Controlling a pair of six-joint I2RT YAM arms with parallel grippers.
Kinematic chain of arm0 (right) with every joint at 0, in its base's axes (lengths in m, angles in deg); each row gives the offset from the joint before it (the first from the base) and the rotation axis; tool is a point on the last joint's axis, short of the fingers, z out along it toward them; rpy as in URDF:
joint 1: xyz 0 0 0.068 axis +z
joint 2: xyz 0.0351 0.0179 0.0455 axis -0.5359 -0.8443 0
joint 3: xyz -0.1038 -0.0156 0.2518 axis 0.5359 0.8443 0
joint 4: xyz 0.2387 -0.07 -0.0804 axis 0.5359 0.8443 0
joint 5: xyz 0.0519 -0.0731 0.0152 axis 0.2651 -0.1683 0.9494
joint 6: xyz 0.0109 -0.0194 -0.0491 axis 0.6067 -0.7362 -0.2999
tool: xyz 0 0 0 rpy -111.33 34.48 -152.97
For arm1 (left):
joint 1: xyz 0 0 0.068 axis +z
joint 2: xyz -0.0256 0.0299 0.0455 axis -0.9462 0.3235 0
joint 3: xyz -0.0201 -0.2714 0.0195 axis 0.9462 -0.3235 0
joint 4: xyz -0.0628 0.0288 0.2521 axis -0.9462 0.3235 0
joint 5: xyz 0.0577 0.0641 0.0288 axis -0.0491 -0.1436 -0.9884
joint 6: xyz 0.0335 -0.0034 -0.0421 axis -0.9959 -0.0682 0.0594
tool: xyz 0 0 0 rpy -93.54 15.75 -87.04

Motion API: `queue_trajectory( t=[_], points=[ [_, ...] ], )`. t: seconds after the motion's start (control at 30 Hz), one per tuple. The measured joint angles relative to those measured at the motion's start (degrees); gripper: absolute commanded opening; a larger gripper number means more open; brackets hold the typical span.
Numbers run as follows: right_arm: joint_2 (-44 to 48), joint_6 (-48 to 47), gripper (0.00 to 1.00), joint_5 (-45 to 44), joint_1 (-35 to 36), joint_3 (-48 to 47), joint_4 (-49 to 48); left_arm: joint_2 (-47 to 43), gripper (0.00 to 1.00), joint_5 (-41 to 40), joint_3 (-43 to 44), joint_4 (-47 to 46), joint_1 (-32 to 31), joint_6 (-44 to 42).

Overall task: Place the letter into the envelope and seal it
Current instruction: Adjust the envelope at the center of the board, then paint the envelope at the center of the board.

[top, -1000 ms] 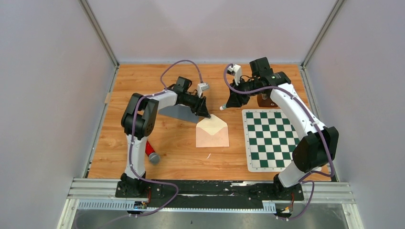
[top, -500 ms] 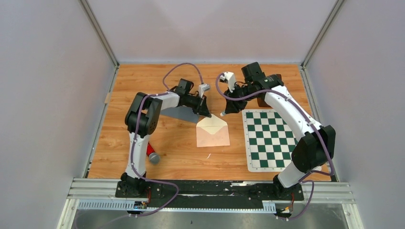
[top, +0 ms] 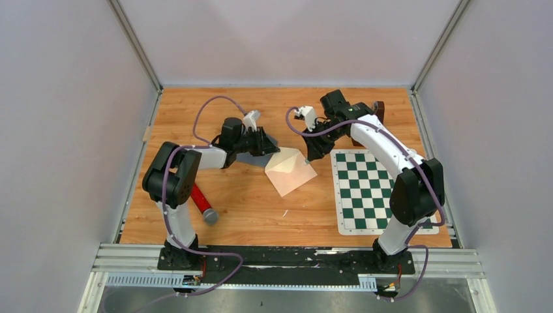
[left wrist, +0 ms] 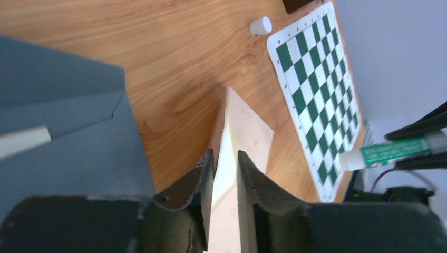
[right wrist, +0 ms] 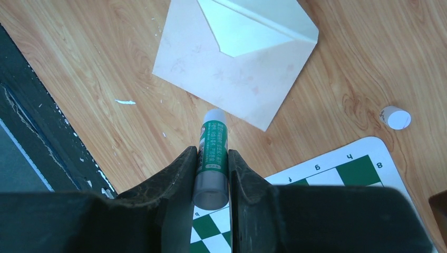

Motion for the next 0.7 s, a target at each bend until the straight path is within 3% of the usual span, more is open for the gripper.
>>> queue_trajectory(
  t=[0.03,0.2,0.27,0.33,0.4,0.53,0.7],
  points=[
    [0.0,0.2,0.0,0.0,0.0,0.1,0.0,-0.9,0.5,-1.2,-1.0,-0.8,0.1,1.7],
    [-0.6,1.0,0.0,0.0,0.5,0.2,-0.1,-4.4,0.54,-6.4,-2.8,4.3,0.9,4.2],
    [-1.5,1.2,0.0,0.0,1.0,0.2,-0.1,-7.3,0.42,-8.9,-2.8,9.3,1.7,3.3],
    [-2.2,1.5,0.0,0.0,1.6,0.1,-0.1,-11.4,0.22,-9.6,-2.8,12.3,2.9,1.6],
    [-2.6,1.7,0.0,-0.1,2.1,0.1,-0.1,-14.6,0.14,-8.2,-2.8,11.9,3.7,0.6],
    [-2.6,2.6,0.0,-0.1,2.4,0.1,-0.3,-17.9,0.05,-3.8,-2.9,8.4,3.1,-0.5],
    [-2.6,3.3,0.0,-0.1,2.9,0.1,-0.2,-11.6,0.03,2.3,-2.6,4.7,0.8,-0.4]
  ],
)
